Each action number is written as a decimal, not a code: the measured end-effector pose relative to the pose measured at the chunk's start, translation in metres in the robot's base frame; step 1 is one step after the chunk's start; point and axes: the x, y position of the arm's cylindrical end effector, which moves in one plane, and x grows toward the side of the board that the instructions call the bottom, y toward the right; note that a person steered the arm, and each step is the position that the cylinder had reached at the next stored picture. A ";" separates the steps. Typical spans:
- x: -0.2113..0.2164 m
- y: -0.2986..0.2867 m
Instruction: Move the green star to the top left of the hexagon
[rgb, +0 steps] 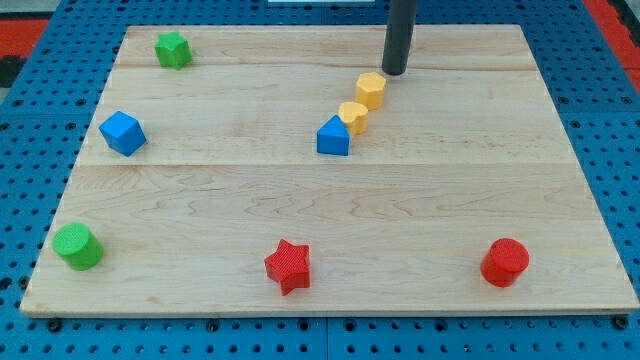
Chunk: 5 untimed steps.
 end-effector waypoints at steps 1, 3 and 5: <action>0.005 -0.035; 0.027 -0.066; -0.076 -0.114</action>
